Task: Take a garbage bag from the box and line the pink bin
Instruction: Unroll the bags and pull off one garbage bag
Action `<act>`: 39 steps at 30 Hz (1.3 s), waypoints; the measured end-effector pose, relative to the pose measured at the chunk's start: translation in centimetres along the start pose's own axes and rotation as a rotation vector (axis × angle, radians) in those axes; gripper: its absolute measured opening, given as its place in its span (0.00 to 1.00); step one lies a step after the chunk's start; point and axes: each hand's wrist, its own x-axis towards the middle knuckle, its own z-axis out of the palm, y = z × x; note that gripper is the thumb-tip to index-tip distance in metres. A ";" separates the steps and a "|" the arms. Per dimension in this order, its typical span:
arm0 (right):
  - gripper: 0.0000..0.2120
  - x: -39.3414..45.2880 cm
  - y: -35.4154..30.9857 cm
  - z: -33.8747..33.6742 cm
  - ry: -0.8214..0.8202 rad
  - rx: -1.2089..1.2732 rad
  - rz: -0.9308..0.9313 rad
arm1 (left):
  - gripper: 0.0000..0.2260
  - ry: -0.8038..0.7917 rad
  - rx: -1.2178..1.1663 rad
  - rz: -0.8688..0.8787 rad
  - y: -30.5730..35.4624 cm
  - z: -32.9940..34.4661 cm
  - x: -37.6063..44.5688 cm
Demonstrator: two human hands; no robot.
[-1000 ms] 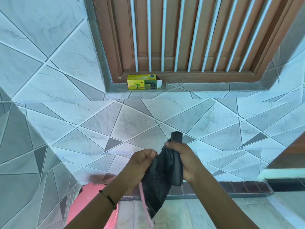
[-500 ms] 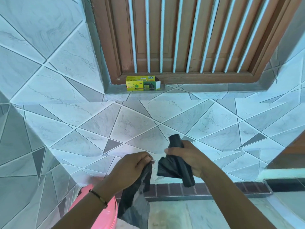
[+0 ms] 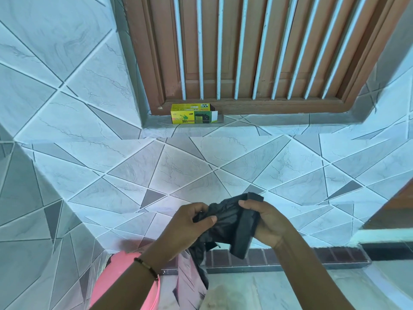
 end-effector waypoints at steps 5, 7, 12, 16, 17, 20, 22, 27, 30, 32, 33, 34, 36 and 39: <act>0.23 0.3 0.5 -0.7 0.098 0.082 -0.081 | 0.02 -0.002 -0.044 -0.022 -0.4 -0.5 -0.5; 0.21 0.4 0.5 -0.9 0.137 0.119 -0.128 | 0.02 -0.006 -0.024 -0.025 -0.6 -0.7 -0.7; 0.20 0.0 0.5 -0.7 -0.021 0.049 -0.066 | 0.23 -0.203 0.031 -0.152 -0.4 -1.6 -0.8; 0.18 -0.2 0.7 0.2 -0.128 -0.054 -0.094 | 0.34 -0.464 -0.279 -0.432 0.0 -1.4 0.0; 0.17 -0.2 0.6 0.3 -0.137 -0.076 -0.104 | 0.33 -0.474 -0.373 -0.441 0.1 -1.0 0.0; 0.24 -0.2 0.3 -0.2 -0.134 -0.104 -0.110 | 0.25 -0.316 -0.587 -0.345 -0.3 0.3 0.5; 0.23 -0.4 0.1 -0.8 -0.068 -0.114 -0.105 | 0.14 -0.156 -0.675 -0.225 -0.5 0.3 1.0; 0.14 -0.7 0.2 -0.7 0.229 -0.294 -0.241 | 0.06 0.099 -0.305 0.024 0.1 0.0 0.8; 0.19 -0.6 -0.1 -0.9 0.250 -0.145 -0.280 | 0.06 0.214 -0.319 0.041 0.0 -0.6 0.9; 0.19 -0.5 -0.5 -1.2 0.184 0.066 -0.287 | 0.17 0.198 -0.454 -0.016 -0.5 -0.9 0.7; 0.16 -0.5 -0.5 -1.2 0.149 0.140 -0.287 | 0.23 0.145 -0.457 -0.033 -0.7 -0.8 0.3; 0.13 -0.4 -0.5 -0.9 0.122 0.186 -0.285 | 0.27 0.066 -0.397 -0.035 -1.2 -0.4 0.0; 0.11 -0.1 0.0 -0.1 0.087 0.246 -0.273 | 0.35 -0.125 -0.224 -0.071 -1.8 0.9 -0.7; 0.11 0.4 1.0 1.2 0.108 0.284 -0.257 | 0.30 -0.276 -0.307 -0.173 -2.1 2.3 -0.7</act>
